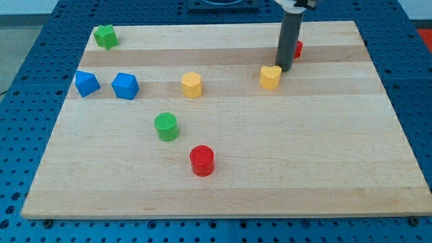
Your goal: Move the yellow heart right to the yellow hexagon
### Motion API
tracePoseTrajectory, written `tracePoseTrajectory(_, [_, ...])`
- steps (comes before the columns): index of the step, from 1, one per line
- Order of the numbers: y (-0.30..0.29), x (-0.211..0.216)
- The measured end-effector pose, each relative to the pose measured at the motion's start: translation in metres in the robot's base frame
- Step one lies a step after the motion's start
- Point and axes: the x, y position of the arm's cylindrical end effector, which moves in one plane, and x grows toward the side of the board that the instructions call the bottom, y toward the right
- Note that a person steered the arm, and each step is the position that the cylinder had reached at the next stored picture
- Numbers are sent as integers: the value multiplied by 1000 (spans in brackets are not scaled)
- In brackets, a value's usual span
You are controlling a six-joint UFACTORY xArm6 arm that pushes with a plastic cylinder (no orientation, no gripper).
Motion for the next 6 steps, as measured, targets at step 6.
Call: tracePoseTrajectory(6, [-12, 31])
